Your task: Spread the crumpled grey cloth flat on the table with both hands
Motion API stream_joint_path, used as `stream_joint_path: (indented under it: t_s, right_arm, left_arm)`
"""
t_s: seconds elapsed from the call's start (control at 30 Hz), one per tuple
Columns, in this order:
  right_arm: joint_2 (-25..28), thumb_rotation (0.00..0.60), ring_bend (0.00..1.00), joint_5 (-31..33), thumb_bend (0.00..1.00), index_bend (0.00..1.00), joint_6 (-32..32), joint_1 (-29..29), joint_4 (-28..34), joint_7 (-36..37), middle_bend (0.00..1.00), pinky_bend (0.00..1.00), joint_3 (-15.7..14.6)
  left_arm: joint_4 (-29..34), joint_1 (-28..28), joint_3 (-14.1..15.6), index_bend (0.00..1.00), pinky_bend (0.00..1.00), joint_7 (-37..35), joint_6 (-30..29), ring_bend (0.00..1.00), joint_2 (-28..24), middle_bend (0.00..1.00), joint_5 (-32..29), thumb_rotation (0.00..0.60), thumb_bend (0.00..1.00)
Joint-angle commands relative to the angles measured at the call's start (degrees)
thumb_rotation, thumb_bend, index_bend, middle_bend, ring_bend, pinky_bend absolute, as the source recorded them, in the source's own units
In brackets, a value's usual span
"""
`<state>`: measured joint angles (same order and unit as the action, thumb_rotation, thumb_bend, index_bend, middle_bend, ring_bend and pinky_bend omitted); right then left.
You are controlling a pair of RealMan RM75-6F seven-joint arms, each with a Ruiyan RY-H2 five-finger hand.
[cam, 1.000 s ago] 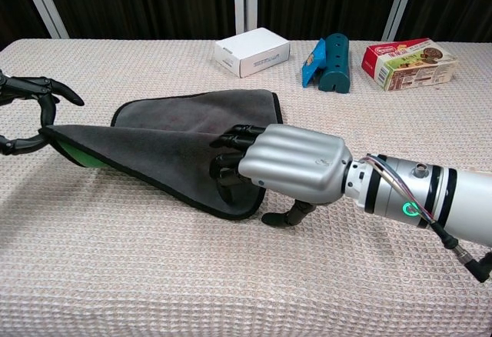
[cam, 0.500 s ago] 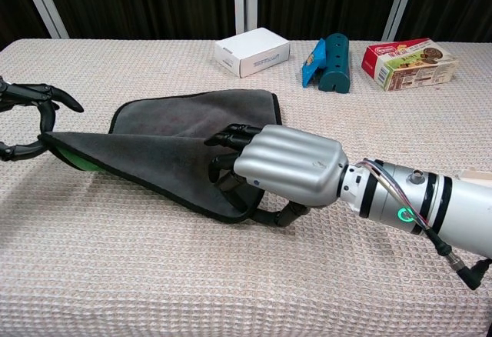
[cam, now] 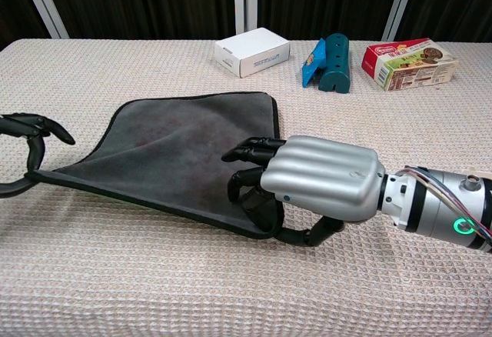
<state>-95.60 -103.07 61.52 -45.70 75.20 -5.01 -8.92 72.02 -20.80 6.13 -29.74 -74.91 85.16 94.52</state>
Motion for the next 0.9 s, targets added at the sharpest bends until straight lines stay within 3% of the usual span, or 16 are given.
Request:
stream_joint_path:
  t_s: [0.03,0.23,0.7,0.77,0.9]
  right_arm:
    - [1.36,0.600,0.01,-0.38,0.36,0.66,-0.64,0.12,1.35,-0.25,0.25,0.00,-0.65]
    - [3.94,0.600,0.01,-0.84,0.36,0.66,-1.49,0.32,3.88,-1.27,0.25,0.00,-1.30]
    - [4.44,0.600,0.01,-1.32,0.36,0.64,-3.06,0.81,4.79,-2.28,0.25,0.00,-1.19]
    - [4.22,0.600,0.01,-1.20,0.34,0.57,-3.42,0.94,4.78,-2.83,0.24,0.00,-1.11]
    - [4.42,0.600,0.00,-0.62,0.24,0.23,-3.91,1.45,5.65,-4.79,0.18,0.00,-0.71]
  left_arm:
    - [1.91,0.48,0.90,0.64,0.16,1.65,0.29,0.14,-1.02,0.25,0.37,0.600,0.43]
    - [5.58,1.09,1.82,0.63,0.16,3.77,1.57,0.14,-2.02,0.25,-0.13,0.600,0.43]
    - [6.92,1.58,2.10,0.63,0.16,6.58,4.18,0.14,-2.22,0.25,-1.51,0.600,0.45]
    - [6.87,1.58,2.17,0.60,0.16,7.15,4.41,0.14,-2.26,0.23,-1.46,0.600,0.44]
    - [7.47,1.54,2.51,0.39,0.16,9.10,4.96,0.14,-2.95,0.18,-1.18,0.600,0.41]
